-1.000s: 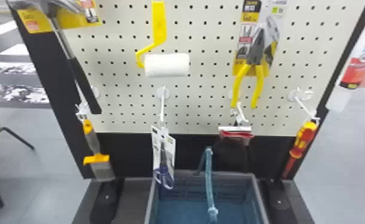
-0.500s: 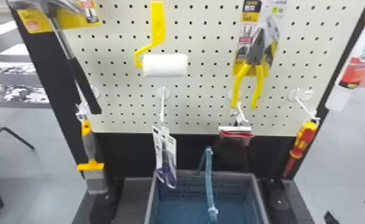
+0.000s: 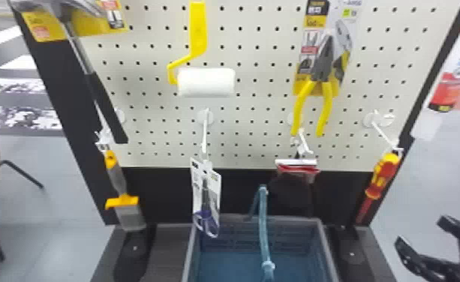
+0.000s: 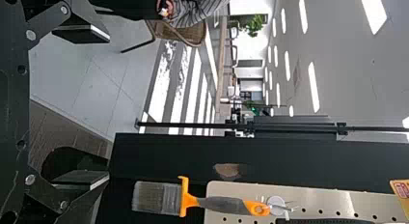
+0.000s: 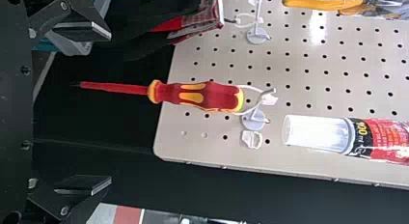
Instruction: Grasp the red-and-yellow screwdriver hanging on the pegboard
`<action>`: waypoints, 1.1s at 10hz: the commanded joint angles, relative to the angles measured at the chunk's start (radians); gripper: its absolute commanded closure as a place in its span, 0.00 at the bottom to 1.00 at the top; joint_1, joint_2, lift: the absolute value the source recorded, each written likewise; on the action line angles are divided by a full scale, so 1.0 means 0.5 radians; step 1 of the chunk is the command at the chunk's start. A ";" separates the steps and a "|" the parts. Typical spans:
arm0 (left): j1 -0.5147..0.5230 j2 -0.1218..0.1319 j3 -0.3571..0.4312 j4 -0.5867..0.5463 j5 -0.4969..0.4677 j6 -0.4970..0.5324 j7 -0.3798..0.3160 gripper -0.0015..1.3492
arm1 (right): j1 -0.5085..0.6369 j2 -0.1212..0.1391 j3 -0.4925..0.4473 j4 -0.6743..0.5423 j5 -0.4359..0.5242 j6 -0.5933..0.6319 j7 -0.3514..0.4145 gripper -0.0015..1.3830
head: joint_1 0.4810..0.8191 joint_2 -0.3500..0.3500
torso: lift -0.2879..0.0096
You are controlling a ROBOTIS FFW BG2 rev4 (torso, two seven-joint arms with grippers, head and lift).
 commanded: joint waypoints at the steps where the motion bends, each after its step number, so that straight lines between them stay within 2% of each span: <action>1: -0.011 0.000 -0.008 0.000 -0.003 0.009 0.000 0.21 | -0.129 -0.020 0.000 0.025 0.006 0.074 0.070 0.17 | 0.20 0.50 | 0.63; 5: -0.049 0.022 -0.023 0.000 0.003 0.028 -0.003 0.21 | -0.460 -0.020 0.009 0.182 0.031 0.206 0.297 0.17 | 0.20 0.50 | 0.63; 6: -0.049 0.028 -0.026 0.000 0.009 0.031 -0.003 0.21 | -0.516 -0.039 0.037 0.251 0.003 0.249 0.334 0.17 | 0.20 0.50 | 0.63; 9: -0.049 0.031 -0.023 0.000 0.012 0.034 -0.006 0.21 | -0.688 -0.152 0.218 0.496 -0.175 0.390 0.463 0.17 | 0.20 0.50 | 0.63; 11: -0.058 0.034 -0.026 0.005 0.012 0.043 -0.012 0.21 | -0.834 -0.213 0.334 0.560 -0.236 0.458 0.524 0.17 | 0.20 0.50 | 0.63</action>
